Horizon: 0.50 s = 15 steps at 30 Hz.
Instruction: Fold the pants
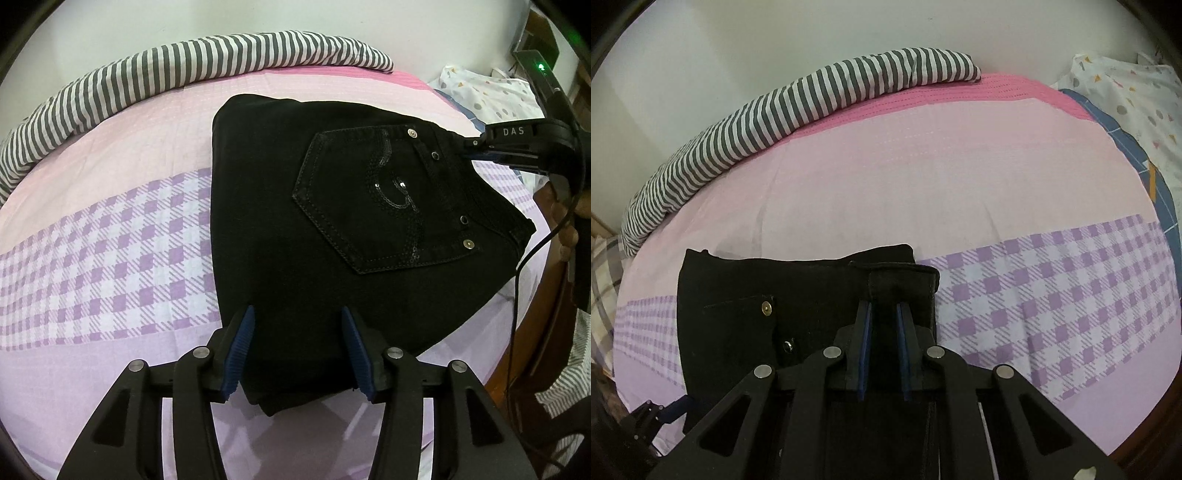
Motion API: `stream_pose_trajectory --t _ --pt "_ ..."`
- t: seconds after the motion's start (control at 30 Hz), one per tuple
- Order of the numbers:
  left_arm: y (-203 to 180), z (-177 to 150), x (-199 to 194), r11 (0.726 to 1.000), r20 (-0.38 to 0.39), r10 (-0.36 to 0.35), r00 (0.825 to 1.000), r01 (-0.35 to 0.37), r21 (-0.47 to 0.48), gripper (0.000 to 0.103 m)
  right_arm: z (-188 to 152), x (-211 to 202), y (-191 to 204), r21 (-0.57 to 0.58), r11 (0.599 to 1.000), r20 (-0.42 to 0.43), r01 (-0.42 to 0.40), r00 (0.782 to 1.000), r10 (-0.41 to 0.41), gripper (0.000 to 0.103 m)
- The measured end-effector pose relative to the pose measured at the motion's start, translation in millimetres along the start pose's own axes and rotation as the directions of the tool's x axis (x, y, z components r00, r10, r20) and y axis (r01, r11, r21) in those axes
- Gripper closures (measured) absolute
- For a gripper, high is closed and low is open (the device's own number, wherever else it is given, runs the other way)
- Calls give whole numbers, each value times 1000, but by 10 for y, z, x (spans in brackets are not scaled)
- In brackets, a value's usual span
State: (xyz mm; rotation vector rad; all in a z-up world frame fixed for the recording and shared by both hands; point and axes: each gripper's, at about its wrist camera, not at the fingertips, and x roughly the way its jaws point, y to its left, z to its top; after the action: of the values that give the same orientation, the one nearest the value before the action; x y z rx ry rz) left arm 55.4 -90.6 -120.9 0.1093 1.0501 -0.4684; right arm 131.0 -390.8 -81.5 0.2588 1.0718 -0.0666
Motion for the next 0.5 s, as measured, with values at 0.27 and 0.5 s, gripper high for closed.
stream_pose_trajectory --t 0.27,0.5 --pt "-1 9 10 1000 -4 11 1000 -11 0 50 -109 -136 2 44 997 5 -67 998 67 83" --pt "-22 -14 -13 999 4 33 999 -33 -2 49 -486 -455 139 -3 996 11 -94 996 94 76"
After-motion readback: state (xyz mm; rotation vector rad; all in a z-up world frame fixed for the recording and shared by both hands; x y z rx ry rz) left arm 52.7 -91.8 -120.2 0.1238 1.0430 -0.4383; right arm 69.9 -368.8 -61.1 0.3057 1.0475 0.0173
